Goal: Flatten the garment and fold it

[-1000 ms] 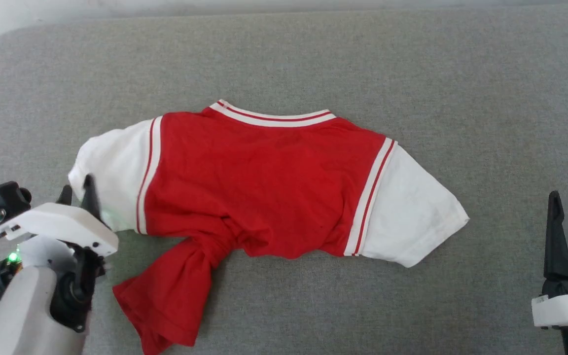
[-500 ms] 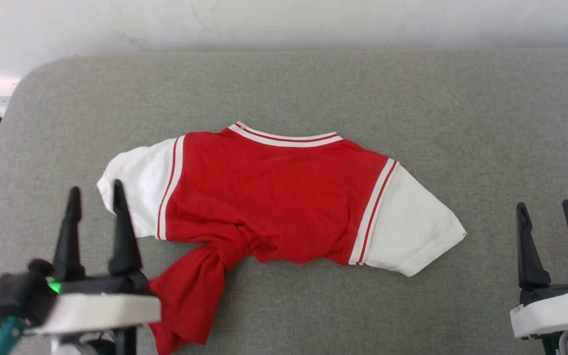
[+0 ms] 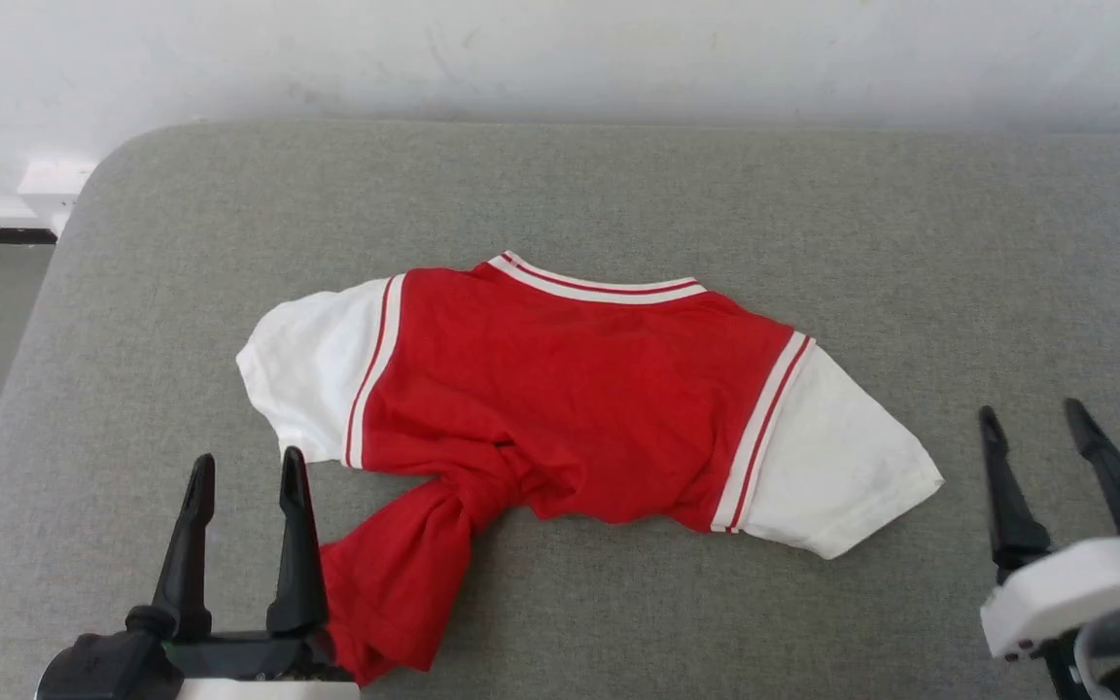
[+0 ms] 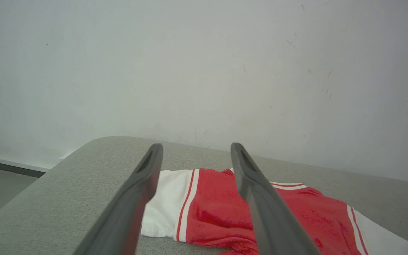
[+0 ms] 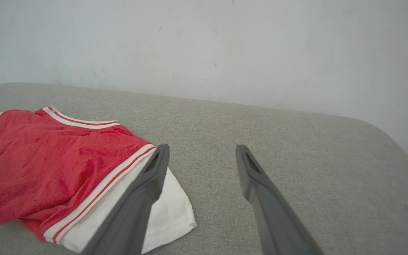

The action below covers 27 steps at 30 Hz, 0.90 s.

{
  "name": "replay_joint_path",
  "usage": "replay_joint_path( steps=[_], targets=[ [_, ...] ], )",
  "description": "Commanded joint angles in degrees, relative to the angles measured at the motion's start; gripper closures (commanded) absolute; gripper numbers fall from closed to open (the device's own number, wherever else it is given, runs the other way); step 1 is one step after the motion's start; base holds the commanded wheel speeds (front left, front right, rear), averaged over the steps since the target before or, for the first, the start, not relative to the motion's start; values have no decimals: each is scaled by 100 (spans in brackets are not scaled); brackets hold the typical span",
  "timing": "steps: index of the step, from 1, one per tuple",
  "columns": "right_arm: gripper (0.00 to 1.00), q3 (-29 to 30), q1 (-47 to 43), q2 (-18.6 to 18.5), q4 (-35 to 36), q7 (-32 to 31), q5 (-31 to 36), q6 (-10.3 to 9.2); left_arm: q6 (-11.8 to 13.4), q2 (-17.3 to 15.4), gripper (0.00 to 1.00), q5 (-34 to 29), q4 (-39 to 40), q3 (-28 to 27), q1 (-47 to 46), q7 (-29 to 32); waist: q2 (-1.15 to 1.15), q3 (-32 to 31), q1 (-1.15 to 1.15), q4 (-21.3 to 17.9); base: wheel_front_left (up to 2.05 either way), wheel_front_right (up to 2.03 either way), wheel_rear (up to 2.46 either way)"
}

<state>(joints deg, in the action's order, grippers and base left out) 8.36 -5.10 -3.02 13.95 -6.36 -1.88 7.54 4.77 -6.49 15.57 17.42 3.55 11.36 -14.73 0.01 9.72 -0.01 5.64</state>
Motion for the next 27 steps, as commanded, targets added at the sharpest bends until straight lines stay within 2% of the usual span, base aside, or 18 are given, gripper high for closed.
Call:
replay_joint_path(
  steps=[1,7,12,15,18,27],
  targets=[
    [0,-44,161,14,-31,-202,4,-5,-75,47,0,-99,-20,-54,24,-26,-1,-3,1,24,0,0,0],
    [0,-192,684,8,-312,-1632,45,-5,-317,165,0,-300,-70,-146,-55,-27,-1,109,1,66,0,0,0],
    [0,-439,1098,-322,-696,-2733,-96,-5,-485,243,0,-350,-177,-126,-186,-27,-1,290,1,135,0,0,0],
    [0,-473,1279,-575,-925,-3134,-13,-5,-568,279,0,-359,-246,-91,-290,-27,-1,397,1,224,0,0,0],
    [0,-374,1345,-647,-1150,-3542,21,-5,-620,308,0,-361,-305,-61,-374,-27,-1,485,1,327,0,0,0],
    [0,-328,1363,-563,-1367,-3932,-245,-5,-706,348,0,-325,-455,-30,-519,-27,-1,755,1,557,0,0,0]
  ],
)
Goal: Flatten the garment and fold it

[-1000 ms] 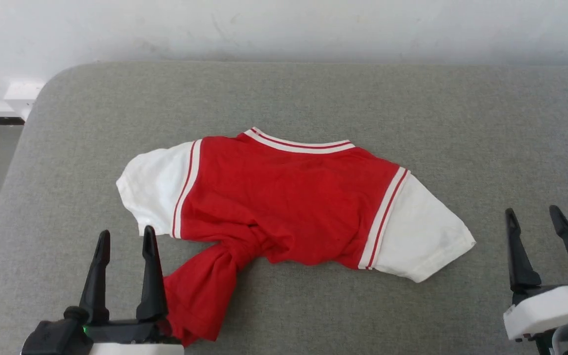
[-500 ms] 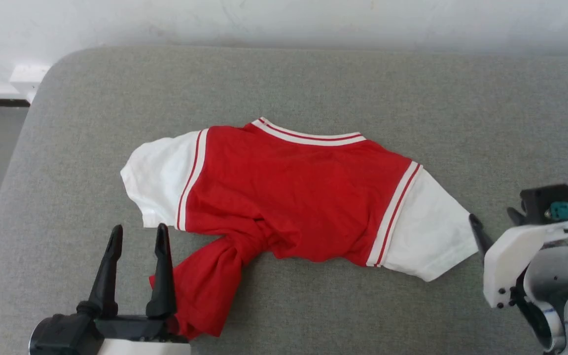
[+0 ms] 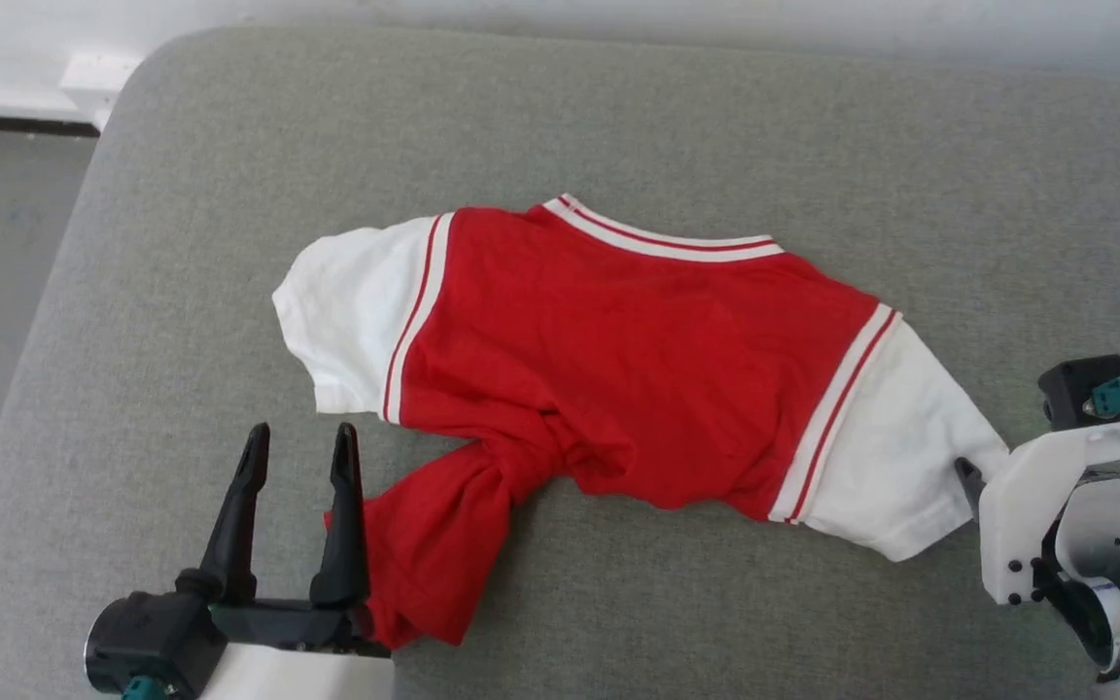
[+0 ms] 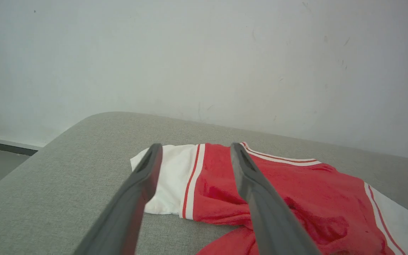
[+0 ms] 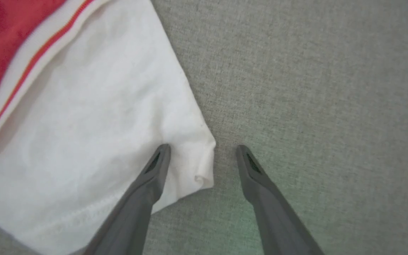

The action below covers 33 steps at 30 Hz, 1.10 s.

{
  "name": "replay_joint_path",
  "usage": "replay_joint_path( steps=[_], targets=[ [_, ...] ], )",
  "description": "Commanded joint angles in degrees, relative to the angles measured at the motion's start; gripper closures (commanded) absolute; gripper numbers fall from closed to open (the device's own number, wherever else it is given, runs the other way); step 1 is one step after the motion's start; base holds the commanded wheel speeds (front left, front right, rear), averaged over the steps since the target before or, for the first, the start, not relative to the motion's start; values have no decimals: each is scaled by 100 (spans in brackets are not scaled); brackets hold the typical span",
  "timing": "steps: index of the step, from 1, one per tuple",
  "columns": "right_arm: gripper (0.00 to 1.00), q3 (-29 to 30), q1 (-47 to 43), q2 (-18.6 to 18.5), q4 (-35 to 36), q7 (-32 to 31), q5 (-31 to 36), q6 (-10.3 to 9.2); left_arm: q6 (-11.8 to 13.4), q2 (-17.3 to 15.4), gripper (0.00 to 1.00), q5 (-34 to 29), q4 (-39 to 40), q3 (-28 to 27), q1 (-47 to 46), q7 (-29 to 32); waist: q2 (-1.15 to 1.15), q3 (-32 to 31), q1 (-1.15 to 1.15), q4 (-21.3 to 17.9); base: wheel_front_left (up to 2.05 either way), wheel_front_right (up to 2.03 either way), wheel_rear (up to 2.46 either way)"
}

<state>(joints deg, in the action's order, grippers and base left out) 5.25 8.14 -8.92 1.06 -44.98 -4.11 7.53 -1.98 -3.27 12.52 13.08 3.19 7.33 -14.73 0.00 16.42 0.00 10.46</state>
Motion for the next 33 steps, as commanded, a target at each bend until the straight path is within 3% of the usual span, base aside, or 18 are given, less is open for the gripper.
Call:
replay_joint_path(
  steps=[1,3,4,5,6,11,19,29,33],
  targets=[
    [0,-20,22,35,-120,-163,-31,-4,-39,28,0,-14,-37,13,-136,-27,0,109,0,91,0,0,0],
    [0,-3,-15,82,-208,-380,-100,-4,-59,31,0,-4,-71,31,-181,-27,0,142,0,118,0,0,0],
    [17,3,-27,99,-246,-484,-134,-4,-68,33,0,-6,-87,37,-202,-27,0,151,0,126,0,0,0],
    [63,29,-31,127,-268,-565,-173,-4,-76,33,0,-6,-102,40,-221,-27,0,156,0,132,0,0,0],
    [100,46,-28,148,-274,-626,-188,-4,-84,34,0,-7,-115,42,-241,-27,0,156,0,136,0,0,0],
    [100,-110,28,114,-140,-627,-168,-4,-115,36,0,-37,-178,18,-281,-27,0,35,0,65,0,0,0],
    [100,-274,203,48,138,385,-164,-4,-102,38,0,-11,-204,19,-176,-27,0,-291,0,-247,0,0,0],
    [100,601,-158,-726,96,826,170,-4,-128,38,0,-73,-261,-67,12,-27,0,-488,0,-501,0,0,0],
    [100,808,-269,-830,12,937,215,-4,-165,4,0,-114,-339,-24,70,-26,0,-542,0,-536,0,0,0]
  ],
)
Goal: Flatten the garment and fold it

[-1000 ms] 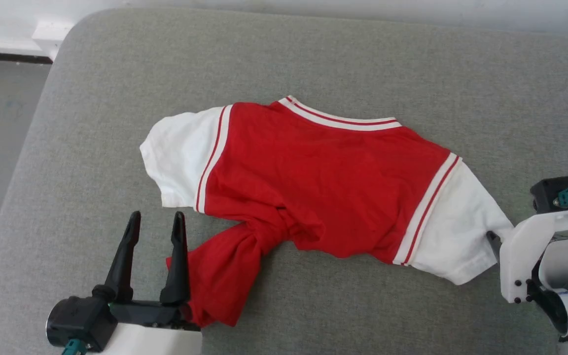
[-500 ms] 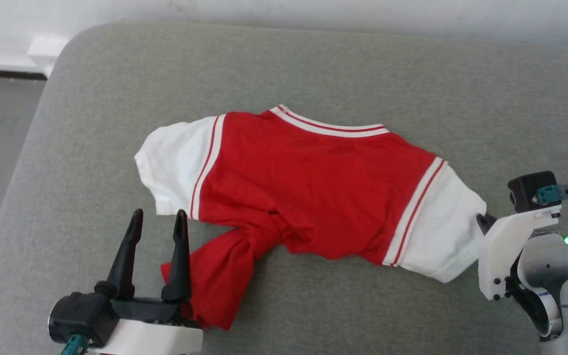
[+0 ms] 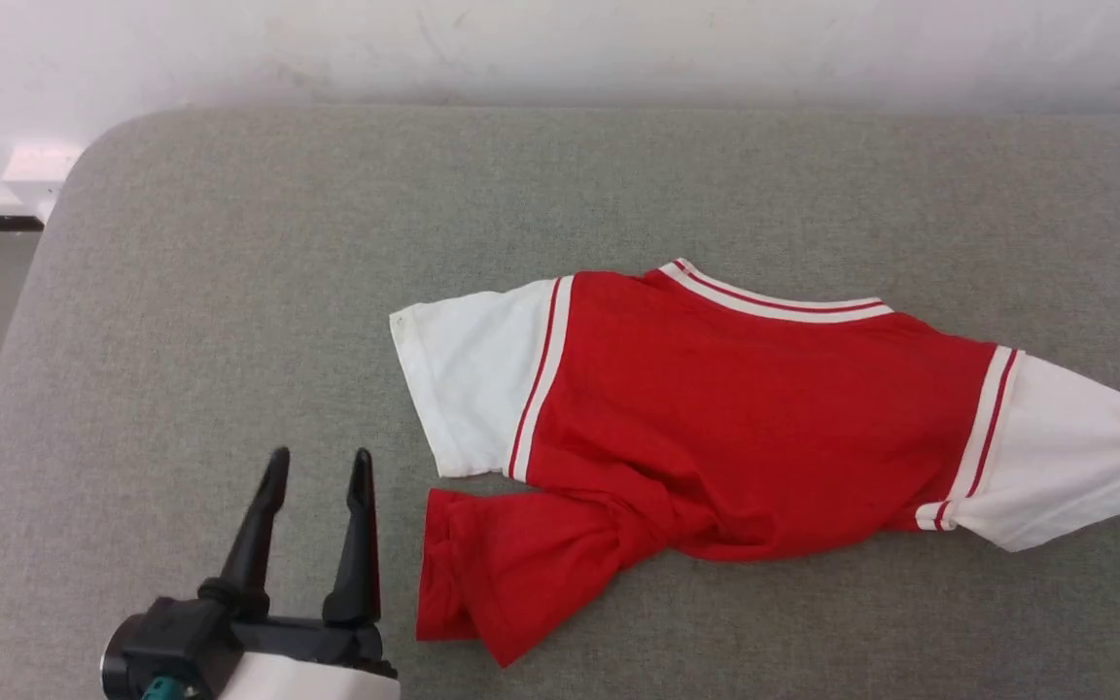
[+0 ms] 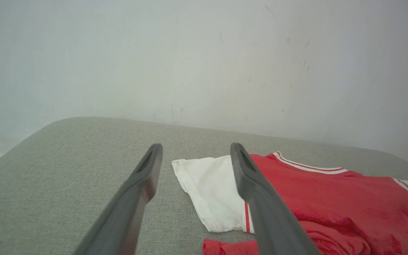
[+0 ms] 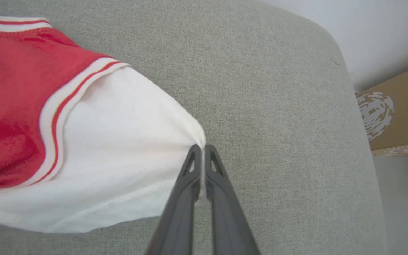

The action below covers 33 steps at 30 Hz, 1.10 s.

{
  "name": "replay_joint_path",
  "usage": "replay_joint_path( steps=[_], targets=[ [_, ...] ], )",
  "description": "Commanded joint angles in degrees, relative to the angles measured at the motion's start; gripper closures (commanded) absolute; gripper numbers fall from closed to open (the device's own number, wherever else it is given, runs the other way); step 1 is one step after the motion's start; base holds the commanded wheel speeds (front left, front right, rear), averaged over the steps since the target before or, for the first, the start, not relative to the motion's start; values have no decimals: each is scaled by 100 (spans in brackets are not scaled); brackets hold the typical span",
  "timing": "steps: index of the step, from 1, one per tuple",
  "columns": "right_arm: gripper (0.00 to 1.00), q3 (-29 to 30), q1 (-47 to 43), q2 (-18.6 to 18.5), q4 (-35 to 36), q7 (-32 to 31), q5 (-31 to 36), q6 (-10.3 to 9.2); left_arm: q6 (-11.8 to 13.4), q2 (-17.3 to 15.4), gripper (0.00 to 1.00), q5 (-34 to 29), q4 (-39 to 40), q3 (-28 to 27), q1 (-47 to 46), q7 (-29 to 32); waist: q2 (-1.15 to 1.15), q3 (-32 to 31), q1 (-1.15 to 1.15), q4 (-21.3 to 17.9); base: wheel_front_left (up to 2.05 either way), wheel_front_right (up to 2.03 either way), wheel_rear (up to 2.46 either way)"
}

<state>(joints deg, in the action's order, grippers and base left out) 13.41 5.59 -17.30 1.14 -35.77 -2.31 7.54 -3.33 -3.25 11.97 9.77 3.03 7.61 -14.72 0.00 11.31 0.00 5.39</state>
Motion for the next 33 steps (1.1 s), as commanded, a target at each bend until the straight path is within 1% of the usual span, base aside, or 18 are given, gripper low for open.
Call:
replay_joint_path(
  steps=[1,3,5,7,9,11,14,17,20,21,23,26,29,33],
  targets=[
    [100,28,-34,15,-23,52,33,-5,-42,-26,0,-74,-41,17,46,0,0,-53,0,-41,0,0,0],
    [100,49,-63,46,-60,128,31,-5,-90,-113,0,-74,-65,75,-28,190,0,-81,0,-51,0,0,0],
    [100,37,-67,138,-87,208,-1,-5,-163,-329,0,-153,-40,166,-238,542,0,-90,0,-53,0,0,0],
    [100,-13,-51,221,-100,278,-26,-5,-258,-608,0,-218,-5,324,-582,1051,0,-63,0,-47,0,0,0],
    [100,-79,-7,283,-83,329,-41,-5,-341,-891,0,-149,21,531,-1072,1646,0,1,0,-42,0,0,0],
    [100,-166,67,321,-47,359,-47,-5,-392,-1267,0,-29,9,828,-1676,2276,0,88,0,-56,0,0,0],
    [100,-334,249,347,31,389,-50,-5,-410,-1877,0,389,-81,1465,-2687,3185,0,277,0,-115,0,0,0],
    [100,-524,472,352,79,413,-69,-5,-413,-2508,0,1016,-349,2136,-3668,4010,0,510,0,-213,0,0,0],
    [100,-738,719,363,120,462,-78,-5,-414,-3019,0,1615,-634,2774,-4438,4627,0,738,0,-348,0,0,0],
    [100,-816,793,385,135,489,-86,-5,-414,-3143,0,1823,-742,2946,-4625,4800,0,797,0,-394,0,0,0],
    [100,-955,922,439,174,522,-101,-5,-414,-3321,0,2163,-977,3148,-4925,5060,0,918,0,-487,0,0,0],
    [100,-1117,1082,480,247,558,-119,-5,-414,-3554,0,2457,-1276,3452,-5262,5292,0,1080,0,-601,0,0,0],
    [100,-1214,1203,480,320,567,-146,-5,-414,-3740,0,2554,-1524,3734,-5526,5327,0,1228,0,-694,0,0,0],
    [100,-1272,1281,450,433,560,-168,-5,-415,-3869,0,2714,-1787,4052,-5755,5277,0,1379,0,-776,0,0,0]
  ],
)
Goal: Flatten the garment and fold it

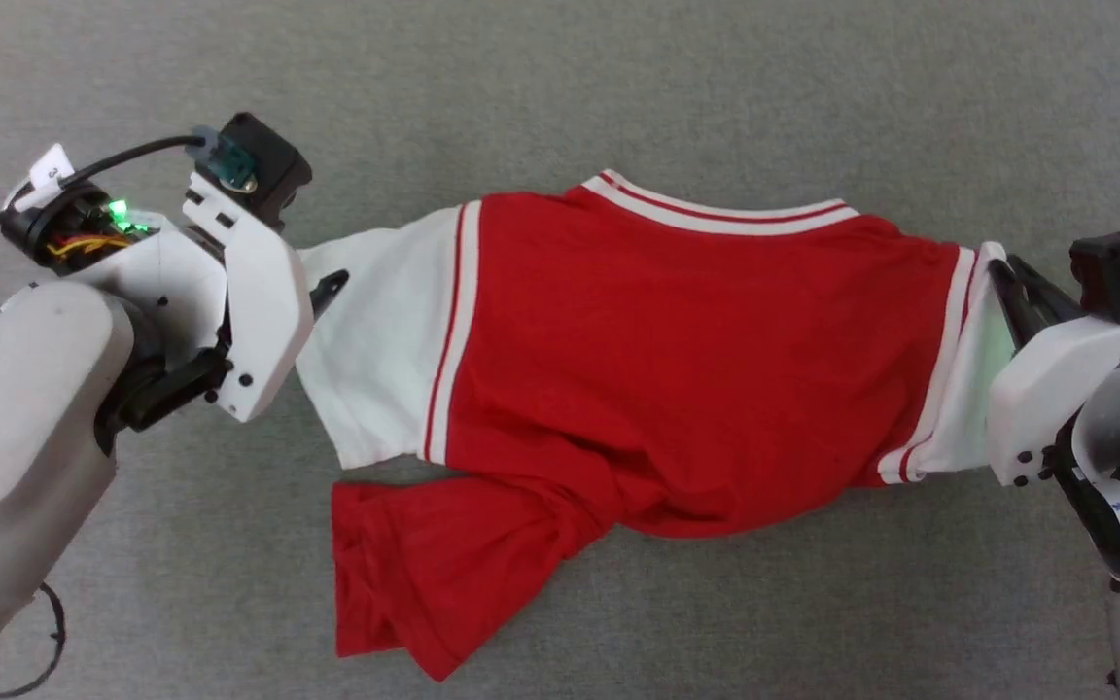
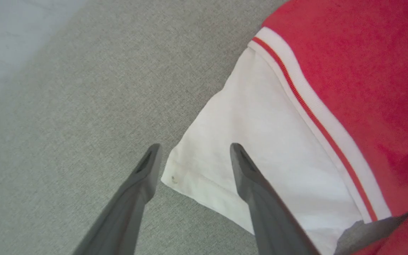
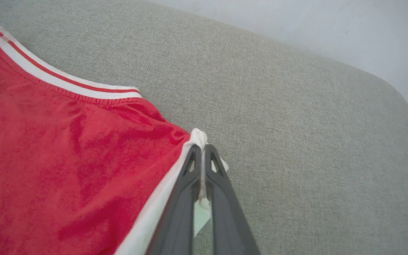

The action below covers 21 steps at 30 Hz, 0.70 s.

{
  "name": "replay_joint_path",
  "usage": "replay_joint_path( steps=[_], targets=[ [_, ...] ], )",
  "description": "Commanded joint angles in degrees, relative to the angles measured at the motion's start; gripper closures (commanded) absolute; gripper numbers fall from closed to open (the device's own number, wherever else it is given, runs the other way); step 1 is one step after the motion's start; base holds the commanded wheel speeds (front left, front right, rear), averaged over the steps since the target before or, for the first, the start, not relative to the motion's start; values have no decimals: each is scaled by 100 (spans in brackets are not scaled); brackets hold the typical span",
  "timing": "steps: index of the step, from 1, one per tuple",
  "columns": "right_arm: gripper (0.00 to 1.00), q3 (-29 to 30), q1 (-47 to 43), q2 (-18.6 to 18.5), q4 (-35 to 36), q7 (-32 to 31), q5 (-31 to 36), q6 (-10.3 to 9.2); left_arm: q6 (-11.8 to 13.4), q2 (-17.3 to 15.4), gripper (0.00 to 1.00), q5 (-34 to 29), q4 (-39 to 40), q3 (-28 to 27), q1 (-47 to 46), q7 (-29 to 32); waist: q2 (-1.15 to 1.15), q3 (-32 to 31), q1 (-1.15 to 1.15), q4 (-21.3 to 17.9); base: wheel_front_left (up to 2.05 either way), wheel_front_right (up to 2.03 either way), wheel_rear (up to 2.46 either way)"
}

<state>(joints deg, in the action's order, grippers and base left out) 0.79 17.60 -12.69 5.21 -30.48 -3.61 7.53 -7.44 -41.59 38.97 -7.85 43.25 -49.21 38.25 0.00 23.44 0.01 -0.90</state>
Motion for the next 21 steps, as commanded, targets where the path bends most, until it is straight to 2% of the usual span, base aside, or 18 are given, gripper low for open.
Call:
replay_joint_path(
  steps=[1,6,13,14,17,21],
  targets=[
    [100,-13,94,-17,54,28,-43,-4,-4,-79,0,21,-74,134,-129,-11,0,197,-1,-163,0,0,0],
    [100,-10,125,-17,180,-8,-53,-4,-4,-217,0,64,-393,557,-329,78,0,317,-1,-208,0,0,0],
    [100,-41,136,31,360,-89,-58,-4,-4,-239,0,213,-774,1032,-367,301,0,434,-1,-221,0,0,0],
    [100,-37,142,30,377,-96,-60,-4,-4,-246,100,295,-754,1094,-367,334,0,443,-1,-211,0,0,0],
    [100,-11,164,27,430,-79,-52,-4,-4,-234,100,547,-716,1124,-409,271,0,439,-1,-156,0,0,0],
    [100,-28,210,30,454,24,-58,-4,-2,-115,100,767,-714,926,-476,-293,0,300,-1,-80,0,0,0]
  ],
)
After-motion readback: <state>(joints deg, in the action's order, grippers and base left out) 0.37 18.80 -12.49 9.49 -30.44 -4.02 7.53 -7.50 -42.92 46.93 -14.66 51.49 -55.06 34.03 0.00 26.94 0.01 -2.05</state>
